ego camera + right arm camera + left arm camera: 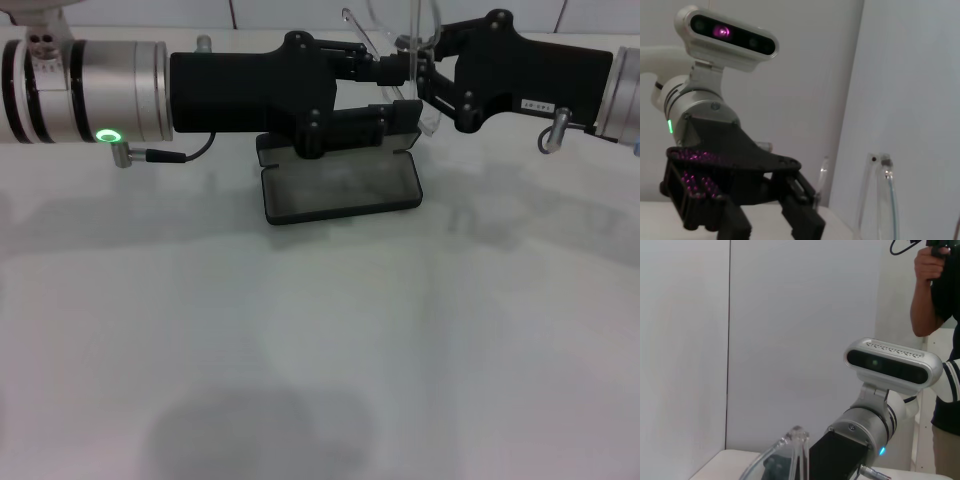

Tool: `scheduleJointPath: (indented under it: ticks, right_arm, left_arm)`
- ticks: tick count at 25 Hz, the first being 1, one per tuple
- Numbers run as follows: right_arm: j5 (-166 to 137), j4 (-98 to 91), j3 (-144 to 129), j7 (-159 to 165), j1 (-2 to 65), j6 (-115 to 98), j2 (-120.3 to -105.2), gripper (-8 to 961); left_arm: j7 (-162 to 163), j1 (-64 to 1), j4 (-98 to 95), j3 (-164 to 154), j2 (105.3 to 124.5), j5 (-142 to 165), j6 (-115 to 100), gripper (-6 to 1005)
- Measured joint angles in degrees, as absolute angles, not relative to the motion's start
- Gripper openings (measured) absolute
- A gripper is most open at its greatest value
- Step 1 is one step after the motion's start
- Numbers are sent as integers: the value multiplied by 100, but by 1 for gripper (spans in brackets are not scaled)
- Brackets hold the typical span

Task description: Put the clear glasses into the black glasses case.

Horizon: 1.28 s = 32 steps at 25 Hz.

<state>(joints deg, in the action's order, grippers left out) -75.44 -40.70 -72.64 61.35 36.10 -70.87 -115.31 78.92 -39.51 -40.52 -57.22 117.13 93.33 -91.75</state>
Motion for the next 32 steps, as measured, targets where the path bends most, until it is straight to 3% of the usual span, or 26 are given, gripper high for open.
scheduleJointPath:
  ticks: [32]
  right_arm:
    - [-7709,-4158,-7400,6211,3557,-6792,-11532,209]
  left_arm:
    - [7750,-3889,-4055,-5483,11703,9334,-9189,492]
